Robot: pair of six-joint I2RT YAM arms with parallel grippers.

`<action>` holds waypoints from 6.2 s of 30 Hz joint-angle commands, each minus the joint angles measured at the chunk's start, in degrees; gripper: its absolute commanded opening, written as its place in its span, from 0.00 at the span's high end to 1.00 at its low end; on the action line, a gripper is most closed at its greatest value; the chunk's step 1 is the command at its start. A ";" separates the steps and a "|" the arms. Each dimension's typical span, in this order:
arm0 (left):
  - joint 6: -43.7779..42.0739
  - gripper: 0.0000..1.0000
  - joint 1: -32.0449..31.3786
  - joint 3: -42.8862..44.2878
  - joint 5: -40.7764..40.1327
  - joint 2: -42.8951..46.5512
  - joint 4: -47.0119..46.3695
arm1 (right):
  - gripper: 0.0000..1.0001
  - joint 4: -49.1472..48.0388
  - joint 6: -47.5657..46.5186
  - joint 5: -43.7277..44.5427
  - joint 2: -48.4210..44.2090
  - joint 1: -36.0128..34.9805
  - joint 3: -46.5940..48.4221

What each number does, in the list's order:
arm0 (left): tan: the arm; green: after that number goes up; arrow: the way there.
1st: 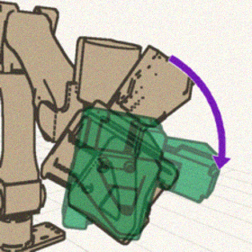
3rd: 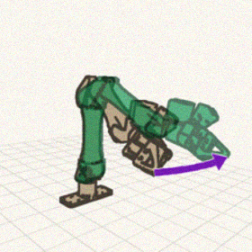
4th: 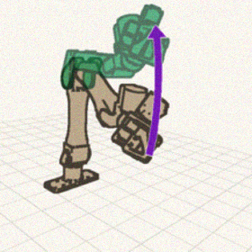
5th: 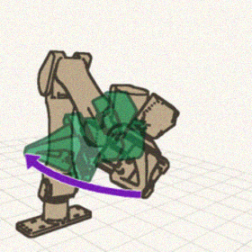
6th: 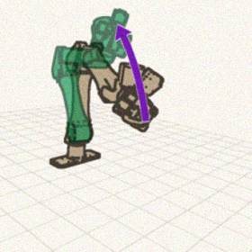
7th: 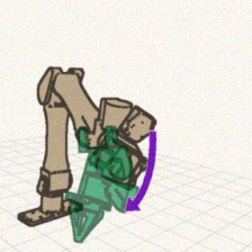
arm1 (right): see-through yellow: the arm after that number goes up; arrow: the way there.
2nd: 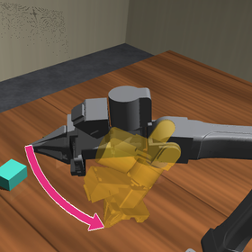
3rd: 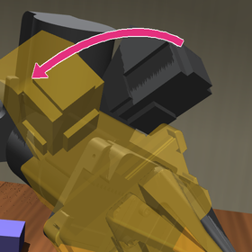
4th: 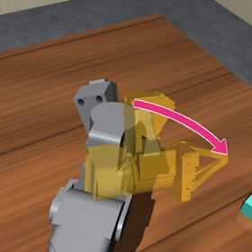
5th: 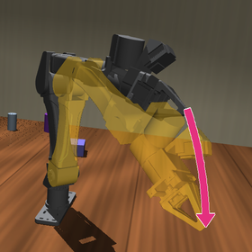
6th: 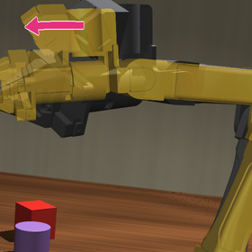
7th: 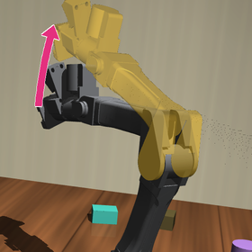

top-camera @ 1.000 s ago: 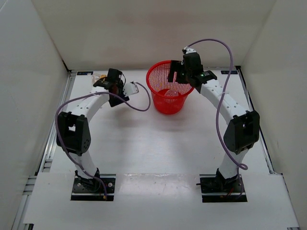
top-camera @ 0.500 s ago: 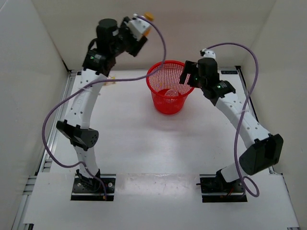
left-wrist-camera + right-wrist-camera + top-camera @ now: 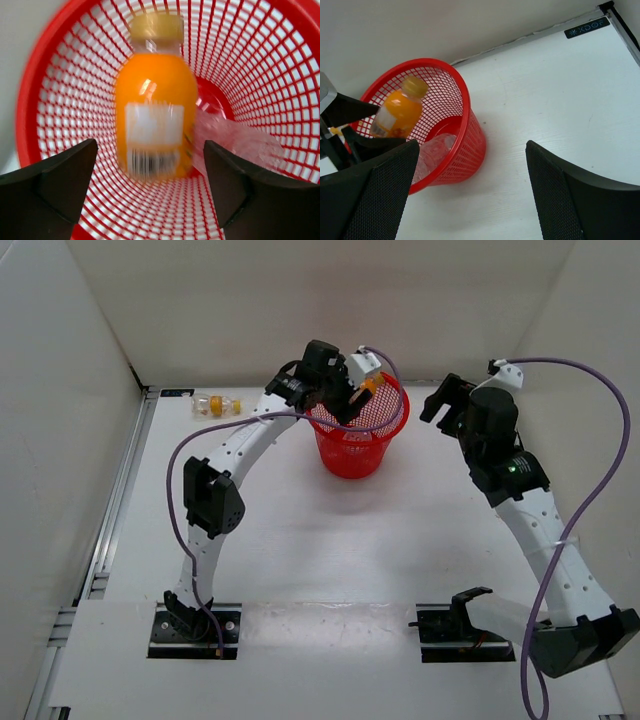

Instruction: Put the plastic bottles in the bin

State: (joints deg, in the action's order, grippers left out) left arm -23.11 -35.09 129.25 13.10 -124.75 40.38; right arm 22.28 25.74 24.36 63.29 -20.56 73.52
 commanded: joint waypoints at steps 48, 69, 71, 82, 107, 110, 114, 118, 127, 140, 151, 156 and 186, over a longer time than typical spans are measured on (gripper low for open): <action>-53.34 0.00 31.92 -7.15 -25.80 -12.90 -6.45 | 0.09 -11.91 -5.35 -9.70 27.60 8.43 22.72; -62.84 0.00 36.85 8.02 -10.47 -27.73 -9.44 | 0.08 -8.40 -8.86 -6.52 40.16 5.09 40.47; -62.84 0.00 36.85 12.75 -10.47 -31.24 -13.03 | 0.07 -8.40 -8.86 -6.52 40.77 5.09 41.35; -70.57 0.00 35.18 10.32 -5.03 -34.68 -25.70 | 0.07 -6.02 -9.39 -6.52 41.83 5.09 42.06; -42.47 0.90 35.18 -3.81 -5.54 -13.80 -26.23 | 0.07 -4.97 -8.95 -6.60 39.20 5.09 37.94; -36.58 0.90 34.66 -10.22 -5.54 -7.56 -26.23 | 0.06 -4.97 -8.95 -7.22 36.84 5.09 36.26; -27.09 0.90 34.04 -15.08 -6.07 -0.16 -26.23 | 0.06 -4.97 -8.95 -7.74 34.10 5.09 33.10; -14.10 0.90 33.51 -15.70 -0.39 7.84 -25.00 | 0.06 -4.45 -8.34 -7.75 30.50 5.70 28.11; 4.39 0.90 23.42 -13.94 21.60 18.31 -17.73 | 0.06 0.47 -5.70 -10.91 25.14 9.30 20.18; -1.67 0.60 5.30 -12.52 18.02 10.84 -12.08 | 0.05 0.48 -5.70 -8.72 16.00 10.36 8.84; -8.18 0.00 1.52 -4.02 1.43 8.56 -11.55 | 0.03 -0.75 -8.86 -9.50 14.41 11.50 8.22; -10.37 0.00 1.52 -5.93 -10.18 12.75 -11.55 | 0.02 -1.89 -7.28 -12.32 15.55 12.55 8.22; 1.40 0.00 39.40 -91.19 -27.25 89.94 17.98 | 0.01 12.35 24.09 -21.11 -6.31 13.61 -16.11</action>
State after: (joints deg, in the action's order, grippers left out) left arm -24.56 2.39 39.92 -17.06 -36.07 55.94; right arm 34.02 46.59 4.71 61.01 -7.14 59.92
